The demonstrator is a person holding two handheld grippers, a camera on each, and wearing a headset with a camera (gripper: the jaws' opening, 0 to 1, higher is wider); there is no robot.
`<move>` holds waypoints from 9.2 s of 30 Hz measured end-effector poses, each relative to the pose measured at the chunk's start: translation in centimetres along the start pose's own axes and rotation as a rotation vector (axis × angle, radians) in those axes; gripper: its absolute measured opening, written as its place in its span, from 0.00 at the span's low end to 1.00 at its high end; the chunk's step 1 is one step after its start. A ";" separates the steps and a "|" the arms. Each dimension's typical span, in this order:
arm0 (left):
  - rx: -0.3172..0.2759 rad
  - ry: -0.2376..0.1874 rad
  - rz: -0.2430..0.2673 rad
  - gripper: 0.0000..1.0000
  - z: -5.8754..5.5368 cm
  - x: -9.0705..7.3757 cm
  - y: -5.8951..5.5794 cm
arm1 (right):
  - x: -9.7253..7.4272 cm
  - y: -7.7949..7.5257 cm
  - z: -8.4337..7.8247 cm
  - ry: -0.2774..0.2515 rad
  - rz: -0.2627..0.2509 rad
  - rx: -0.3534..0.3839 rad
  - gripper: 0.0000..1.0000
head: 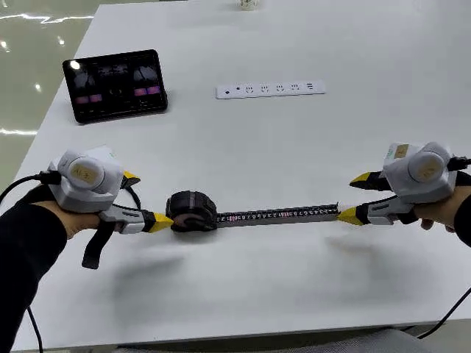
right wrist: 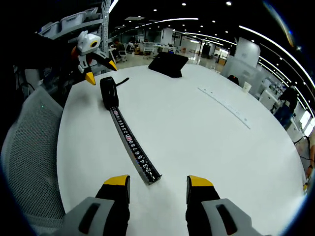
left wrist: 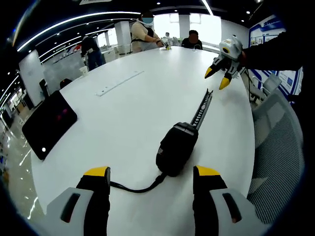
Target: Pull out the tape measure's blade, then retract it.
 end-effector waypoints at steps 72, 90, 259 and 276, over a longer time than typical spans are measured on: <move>-0.185 -0.079 0.160 0.99 -3.7 -6.7 -3.4 | -10.7 5.3 -6.7 -0.012 -0.129 0.166 0.99; -0.249 -0.117 0.175 0.99 -1.7 -5.5 -4.2 | -10.3 5.0 -6.3 0.010 -0.128 0.143 0.99; -0.443 -0.203 0.640 0.63 -0.4 6.8 -4.6 | 5.3 0.2 -2.0 0.357 0.372 -0.259 0.11; -0.414 -0.184 0.633 0.61 -0.4 6.8 -4.6 | 5.4 0.4 -1.7 0.357 0.371 -0.255 0.10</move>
Point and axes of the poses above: the centre of the closed fingertips' face, and the gripper's own axes: x roughly forward along the fingers, y roughly to its left, z roughly out of its top, the point moved 4 cm from there along -x, roughly backward along the fingers, and after that the axes turned 12 degrees about -y, right-handed, at the moved point
